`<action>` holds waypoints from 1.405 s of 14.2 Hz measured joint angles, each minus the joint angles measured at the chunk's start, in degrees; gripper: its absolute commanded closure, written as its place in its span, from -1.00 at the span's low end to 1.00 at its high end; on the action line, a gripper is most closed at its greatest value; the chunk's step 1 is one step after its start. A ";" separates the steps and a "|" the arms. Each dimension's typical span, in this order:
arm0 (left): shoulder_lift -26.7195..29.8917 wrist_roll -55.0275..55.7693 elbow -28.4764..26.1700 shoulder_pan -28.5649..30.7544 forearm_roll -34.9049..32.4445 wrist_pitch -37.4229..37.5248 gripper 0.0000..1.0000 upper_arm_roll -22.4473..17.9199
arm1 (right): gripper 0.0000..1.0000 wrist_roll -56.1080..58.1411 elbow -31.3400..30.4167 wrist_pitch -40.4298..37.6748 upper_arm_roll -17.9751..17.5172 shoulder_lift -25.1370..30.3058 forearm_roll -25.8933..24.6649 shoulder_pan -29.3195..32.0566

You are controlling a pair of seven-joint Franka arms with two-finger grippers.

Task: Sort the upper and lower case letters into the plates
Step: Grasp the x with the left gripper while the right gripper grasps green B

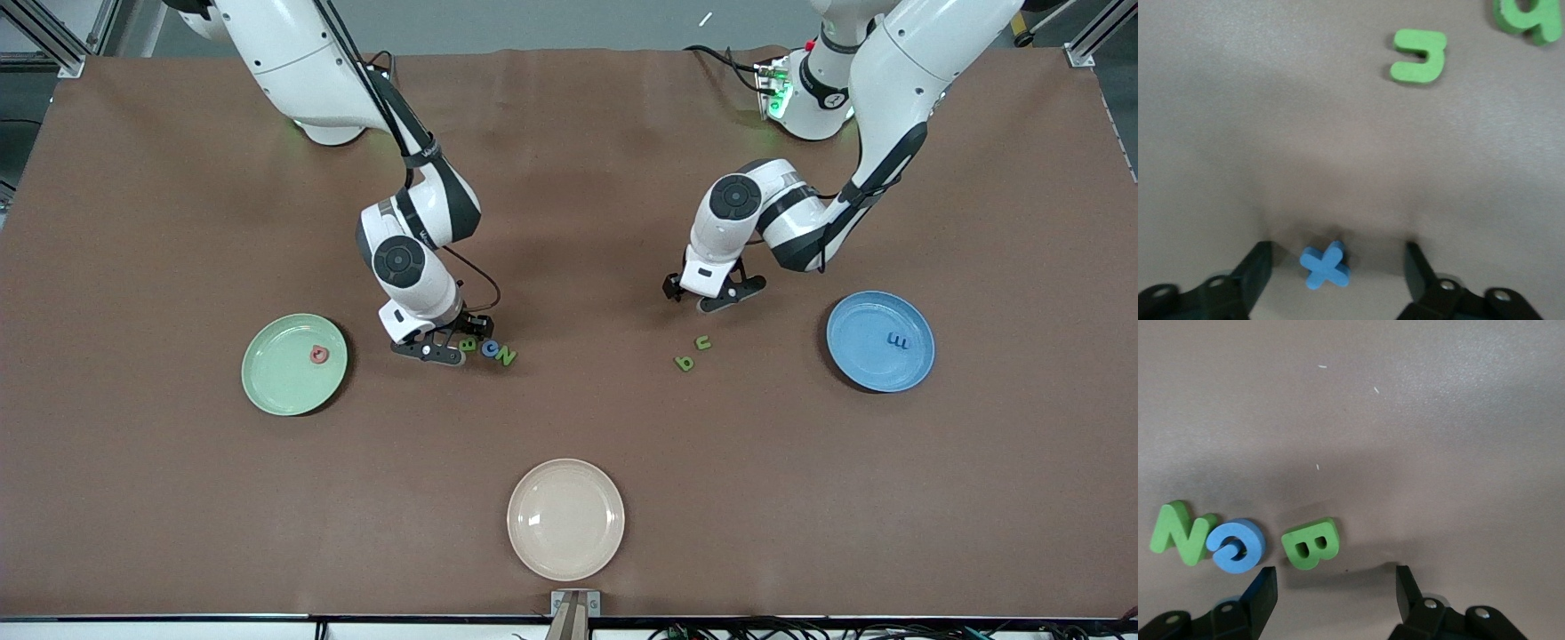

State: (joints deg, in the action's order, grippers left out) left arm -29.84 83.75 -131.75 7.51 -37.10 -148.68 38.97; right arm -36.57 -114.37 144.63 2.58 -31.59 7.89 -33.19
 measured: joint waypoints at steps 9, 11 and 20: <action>0.68 0.08 0.02 0.07 0.00 0.19 0.60 0.28 | -0.18 0.03 -0.11 4.30 0.67 -0.89 -0.25 0.02; 0.71 0.08 0.13 0.12 0.00 0.12 0.62 0.30 | 0.34 0.04 -0.11 4.27 0.69 -0.89 -0.30 0.02; 4.48 -6.20 6.09 8.03 0.00 1.86 0.66 6.36 | 1.00 3.56 0.56 1.91 1.34 -0.47 -0.44 2.79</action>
State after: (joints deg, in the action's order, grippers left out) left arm -25.36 77.55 -125.65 15.54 -37.10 -146.81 45.32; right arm -33.01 -113.81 146.54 3.92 -32.06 7.45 -30.40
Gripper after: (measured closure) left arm 0.674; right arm 0.648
